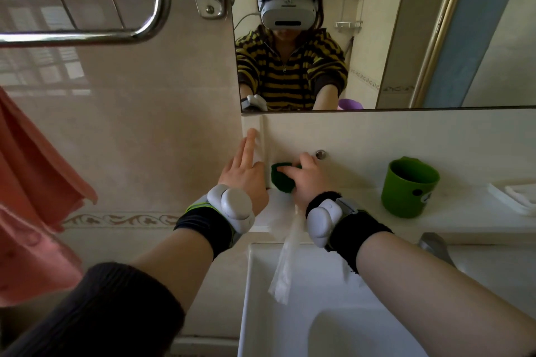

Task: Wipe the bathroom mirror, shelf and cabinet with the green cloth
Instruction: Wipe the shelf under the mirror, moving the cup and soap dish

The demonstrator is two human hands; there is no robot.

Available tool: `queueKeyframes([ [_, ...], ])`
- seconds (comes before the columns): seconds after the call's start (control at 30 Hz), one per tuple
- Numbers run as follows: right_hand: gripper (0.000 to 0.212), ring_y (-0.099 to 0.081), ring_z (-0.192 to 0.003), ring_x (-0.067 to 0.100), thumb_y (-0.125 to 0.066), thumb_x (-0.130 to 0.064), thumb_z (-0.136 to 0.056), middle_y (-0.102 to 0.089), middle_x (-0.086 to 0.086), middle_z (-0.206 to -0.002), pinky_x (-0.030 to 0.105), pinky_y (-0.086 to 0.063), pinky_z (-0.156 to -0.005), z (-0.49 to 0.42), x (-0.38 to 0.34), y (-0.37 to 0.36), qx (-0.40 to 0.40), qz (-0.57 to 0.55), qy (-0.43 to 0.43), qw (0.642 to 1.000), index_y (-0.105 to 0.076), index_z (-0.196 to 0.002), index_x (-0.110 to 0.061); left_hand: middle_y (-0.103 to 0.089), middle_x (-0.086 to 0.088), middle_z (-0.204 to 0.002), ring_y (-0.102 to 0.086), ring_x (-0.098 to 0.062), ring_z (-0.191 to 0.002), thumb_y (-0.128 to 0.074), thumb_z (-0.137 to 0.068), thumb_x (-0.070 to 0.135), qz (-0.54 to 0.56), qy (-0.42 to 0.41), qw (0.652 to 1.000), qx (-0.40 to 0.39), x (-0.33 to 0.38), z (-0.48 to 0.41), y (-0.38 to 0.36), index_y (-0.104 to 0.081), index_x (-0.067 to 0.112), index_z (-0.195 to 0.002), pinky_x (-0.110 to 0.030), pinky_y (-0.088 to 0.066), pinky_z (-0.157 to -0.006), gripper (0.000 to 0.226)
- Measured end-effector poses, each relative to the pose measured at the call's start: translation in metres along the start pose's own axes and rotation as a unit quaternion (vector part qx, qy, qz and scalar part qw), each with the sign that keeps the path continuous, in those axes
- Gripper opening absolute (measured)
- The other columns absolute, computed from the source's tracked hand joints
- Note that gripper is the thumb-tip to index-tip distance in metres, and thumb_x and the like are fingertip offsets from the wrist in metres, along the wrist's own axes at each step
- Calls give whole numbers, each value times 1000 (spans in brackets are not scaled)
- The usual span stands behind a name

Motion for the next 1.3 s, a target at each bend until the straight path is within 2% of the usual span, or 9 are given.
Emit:
queueKeyframes([
  [0.07, 49, -40, -108, 32, -53, 3, -79, -45, 13, -112, 41, -42, -90, 3, -10, 18, 87, -35, 31, 995, -60, -122, -20, 31, 1, -151, 21, -17, -141, -46, -83, 11, -12, -6, 1000, -6, -2, 0, 4, -61, 22, -109, -34, -2, -114, 32],
  [0.13, 55, -44, -105, 36, -53, 12, -73, -49, 18, -110, 43, -45, -87, 2, -23, 42, 169, -68, 62, 981, -63, -119, -17, 25, 2, -154, 19, -17, -142, -48, -84, 11, -11, -11, 1000, 12, -5, 1, 13, -63, 25, -103, -33, 6, -113, 28],
  [0.27, 53, -48, -106, 38, -53, 15, -71, -52, 22, -111, 41, -44, -91, -9, -54, 74, 251, -95, 103, 958, -64, -117, -10, 1, -1, -158, 10, -17, -144, -45, -83, 2, 6, -1, 996, 84, -14, 2, 36, -58, 26, -110, -33, 5, -114, 39],
  [0.43, 52, -35, -121, 32, -50, 6, -82, -45, 18, -128, 32, -30, -97, -32, -66, 59, 177, -64, 90, 978, -56, -126, -20, -14, -2, -156, 1, -18, -144, -43, -85, 3, 25, 28, 991, 127, -31, 4, 54, -62, 23, -107, -34, 0, -113, 35],
  [0.53, 54, -41, -118, 38, -52, 13, -77, -49, 22, -122, 42, -39, -96, -27, -65, 47, 199, -55, 93, 974, -60, -123, -14, -21, -1, -154, -3, -18, -144, -42, -85, 2, 26, 34, 991, 129, -41, 3, 55, -63, 24, -109, -32, -1, -113, 39],
  [0.63, 57, -50, -107, 44, -56, 20, -67, -55, 26, -112, 50, -49, -86, -21, -63, 39, 219, -47, 113, 968, -65, -115, -9, -23, -1, -153, -5, -18, -143, -42, -84, 1, 26, 40, 991, 128, -50, 4, 55, -63, 23, -110, -32, -1, -112, 40],
  [0.77, 58, -54, -98, 46, -60, 21, -60, -57, 27, -104, 51, -52, -78, -18, -60, 32, 213, -35, 127, 968, -67, -111, -7, -25, -2, -152, -6, -19, -143, -43, -84, -1, 25, 42, 990, 129, -59, 4, 52, -63, 23, -109, -31, 1, -112, 39],
  [1.0, 54, -55, -96, 45, -60, 20, -64, -58, 26, -101, 46, -52, -74, -13, -57, 19, 183, -47, 116, 975, -67, -110, -7, -26, -2, -152, -7, -19, -143, -44, -83, -2, 28, 36, 990, 132, -58, 4, 44, -63, 23, -107, -31, 3, -112, 40],
  [1.3, 47, -37, -112, 29, -52, -10, -87, -42, 12, -122, 34, -37, -85, -14, -44, -17, -7, 0, 40, 999, -51, -130, -28, -28, -2, -151, -8, -19, -143, -43, -81, -1, 39, 34, 988, 147, -54, 4, 44, -64, 23, -105, -33, 3, -114, 41],
])
Point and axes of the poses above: each hand's wrist, its own z-axis away from the middle knuckle, its own y-axis out of the back of the hand, x = y × z, the point moved 5 cm from there along -z, towards the middle knuckle
